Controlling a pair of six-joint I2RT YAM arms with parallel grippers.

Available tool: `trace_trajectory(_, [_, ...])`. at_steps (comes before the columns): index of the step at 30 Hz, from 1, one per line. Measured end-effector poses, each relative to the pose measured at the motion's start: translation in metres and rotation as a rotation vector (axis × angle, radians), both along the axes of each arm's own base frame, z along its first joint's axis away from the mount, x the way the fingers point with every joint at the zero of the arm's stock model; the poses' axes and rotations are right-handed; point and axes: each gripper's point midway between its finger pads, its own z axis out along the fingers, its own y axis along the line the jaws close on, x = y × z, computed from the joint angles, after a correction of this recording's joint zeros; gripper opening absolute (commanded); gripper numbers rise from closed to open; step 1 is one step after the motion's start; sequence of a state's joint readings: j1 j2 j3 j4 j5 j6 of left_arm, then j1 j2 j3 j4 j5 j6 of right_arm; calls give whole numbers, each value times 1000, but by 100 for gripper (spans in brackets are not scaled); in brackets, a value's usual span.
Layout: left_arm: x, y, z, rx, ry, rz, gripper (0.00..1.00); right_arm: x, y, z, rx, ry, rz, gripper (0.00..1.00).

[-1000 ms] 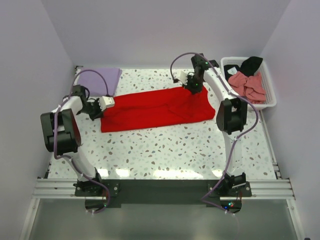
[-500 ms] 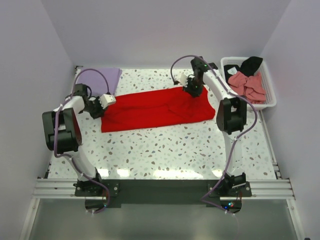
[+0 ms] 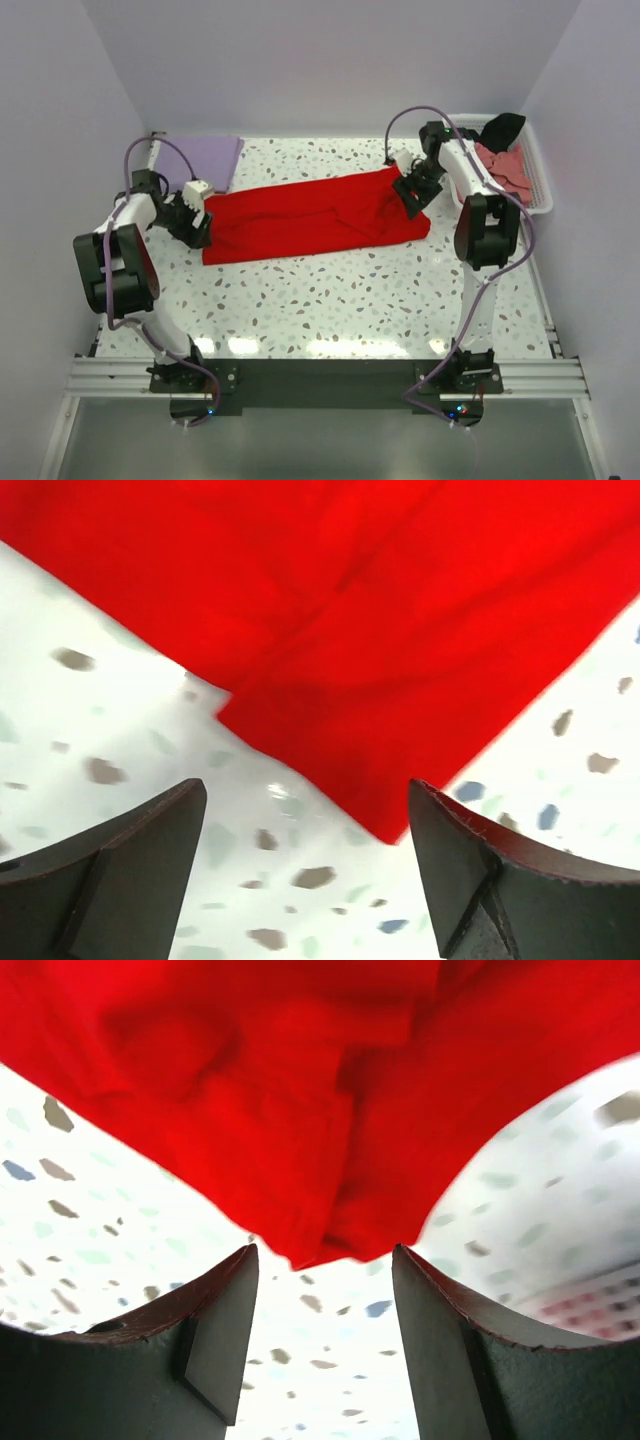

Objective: Fold and stack the t-shirts
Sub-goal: Fold the tshirt

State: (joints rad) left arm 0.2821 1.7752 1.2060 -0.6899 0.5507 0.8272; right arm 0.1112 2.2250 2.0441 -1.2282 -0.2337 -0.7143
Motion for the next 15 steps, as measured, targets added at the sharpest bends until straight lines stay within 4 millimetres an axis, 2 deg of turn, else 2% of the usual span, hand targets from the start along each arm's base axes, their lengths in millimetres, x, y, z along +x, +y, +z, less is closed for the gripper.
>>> trace_trajectory(4, [-25,-10,-17,-50,95,72,86,-22,-8,-24,-8,103,-108,60])
trace_trajectory(8, [-38,-11,-29,-58,161,140,75,-26,-9,-35,-8,123,-156,56])
trace_trajectory(11, [-33,-7,-33,-48,161,184,69,-20,-9,-36,-5,102,-179,44])
trace_trajectory(12, [-32,-6,-34,-46,159,190,67,-19,-9,-36,-6,99,-183,38])
trace_trajectory(14, [-29,-5,-34,-43,158,204,62,-17,-11,-40,-7,96,-194,32])
trace_trajectory(15, [-29,-4,-35,-41,158,211,57,-17,-13,-42,-10,97,-198,25])
